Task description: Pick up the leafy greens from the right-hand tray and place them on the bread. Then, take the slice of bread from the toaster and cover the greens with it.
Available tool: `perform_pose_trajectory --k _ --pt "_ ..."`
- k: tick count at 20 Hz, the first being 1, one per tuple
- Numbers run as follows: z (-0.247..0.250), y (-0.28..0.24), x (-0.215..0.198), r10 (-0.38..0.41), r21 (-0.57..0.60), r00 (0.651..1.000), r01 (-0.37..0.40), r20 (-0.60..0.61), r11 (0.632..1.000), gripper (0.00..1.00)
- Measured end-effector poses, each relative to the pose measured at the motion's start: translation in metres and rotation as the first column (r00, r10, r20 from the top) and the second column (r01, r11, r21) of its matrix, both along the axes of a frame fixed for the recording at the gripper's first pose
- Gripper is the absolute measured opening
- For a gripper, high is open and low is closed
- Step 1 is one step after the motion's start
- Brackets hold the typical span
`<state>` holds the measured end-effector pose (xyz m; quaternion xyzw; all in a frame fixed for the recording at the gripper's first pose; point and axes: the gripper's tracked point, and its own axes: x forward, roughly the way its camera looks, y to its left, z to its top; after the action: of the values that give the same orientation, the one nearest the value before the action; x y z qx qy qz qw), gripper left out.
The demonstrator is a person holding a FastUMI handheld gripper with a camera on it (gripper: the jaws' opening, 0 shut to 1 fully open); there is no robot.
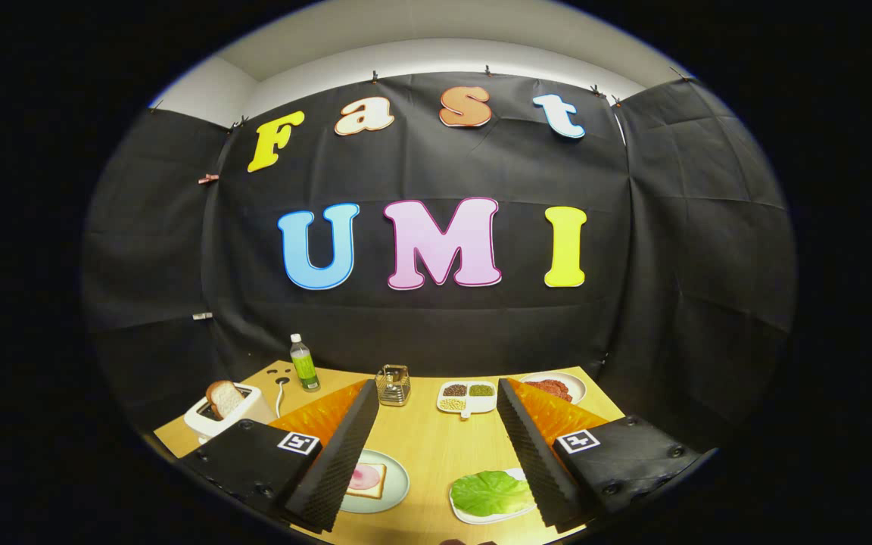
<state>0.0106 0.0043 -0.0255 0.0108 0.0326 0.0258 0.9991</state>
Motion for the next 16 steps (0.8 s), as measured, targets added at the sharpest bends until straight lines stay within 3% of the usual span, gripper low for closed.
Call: perform_pose_trajectory --k 10,16 --pt "-0.062 -0.02 0.009 0.05 -0.027 0.991 -0.053 -0.128 0.998 0.97" --pt "-0.131 -0.038 0.022 0.084 -0.024 0.958 -0.095 -0.275 0.995 0.98"
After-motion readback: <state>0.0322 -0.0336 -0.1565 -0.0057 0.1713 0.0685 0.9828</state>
